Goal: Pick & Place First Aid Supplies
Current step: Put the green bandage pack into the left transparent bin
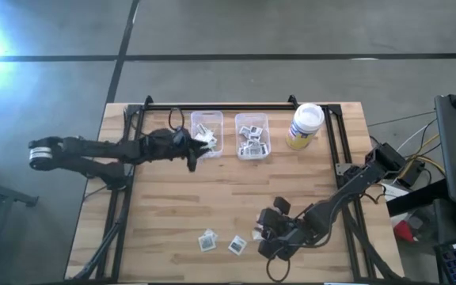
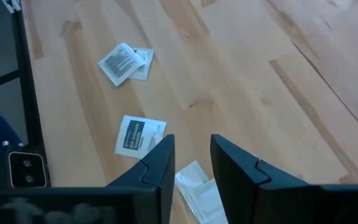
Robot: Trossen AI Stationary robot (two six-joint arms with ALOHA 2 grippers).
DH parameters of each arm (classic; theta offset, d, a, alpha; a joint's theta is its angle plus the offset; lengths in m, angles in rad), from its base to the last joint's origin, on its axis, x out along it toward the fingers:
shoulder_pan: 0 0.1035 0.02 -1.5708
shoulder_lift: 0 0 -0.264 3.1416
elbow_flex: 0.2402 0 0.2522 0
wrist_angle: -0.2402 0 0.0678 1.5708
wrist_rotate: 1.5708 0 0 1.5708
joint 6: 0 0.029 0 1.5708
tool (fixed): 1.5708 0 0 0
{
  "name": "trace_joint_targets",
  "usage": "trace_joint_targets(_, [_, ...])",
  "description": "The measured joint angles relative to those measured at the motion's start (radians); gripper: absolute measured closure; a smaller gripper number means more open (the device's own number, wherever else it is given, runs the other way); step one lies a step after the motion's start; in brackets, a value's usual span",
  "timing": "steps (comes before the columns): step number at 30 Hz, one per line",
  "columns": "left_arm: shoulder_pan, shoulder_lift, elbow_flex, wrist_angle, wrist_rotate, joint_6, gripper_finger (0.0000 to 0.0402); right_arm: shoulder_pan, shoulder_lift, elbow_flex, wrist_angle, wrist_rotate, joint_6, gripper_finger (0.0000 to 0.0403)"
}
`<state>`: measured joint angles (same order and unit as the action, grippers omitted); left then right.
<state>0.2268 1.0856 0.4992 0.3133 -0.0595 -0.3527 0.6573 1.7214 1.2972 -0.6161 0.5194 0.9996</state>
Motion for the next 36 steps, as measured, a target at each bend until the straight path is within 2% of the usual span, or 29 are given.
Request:
trace_joint_targets(7, [-0.177, -0.024, 0.000, -0.062, 0.002, 0.045, 0.0275, 0.000, 0.000, 0.000, -0.048, -0.007, 0.070, 0.0266])
trace_joint_targets(13, [-0.316, -0.016, 0.000, -0.097, 0.002, 0.044, 0.0275, 0.000, 0.000, 0.000, -0.214, -0.133, 0.222, 0.0249])
trace_joint_targets(22, [-0.470, -0.016, -0.011, -0.138, -0.014, 0.027, 0.0276, 0.039, 0.000, 0.000, -0.444, -0.215, 0.425, 0.0260])
trace_joint_targets(26, [-0.522, -0.017, -0.011, -0.137, -0.014, 0.011, 0.0278, 0.066, 0.000, -0.008, -0.458, -0.301, 0.456, 0.0268])
trace_joint_targets(32, [-0.584, -0.017, -0.011, -0.135, -0.033, -0.009, 0.0278, 0.122, 0.000, -0.044, -0.458, -0.375, 0.466, 0.0277])
trace_joint_targets(36, [-0.607, -0.017, -0.011, -0.134, -0.064, -0.011, 0.0278, 0.167, 0.000, -0.086, -0.459, -0.489, 0.451, 0.0281])
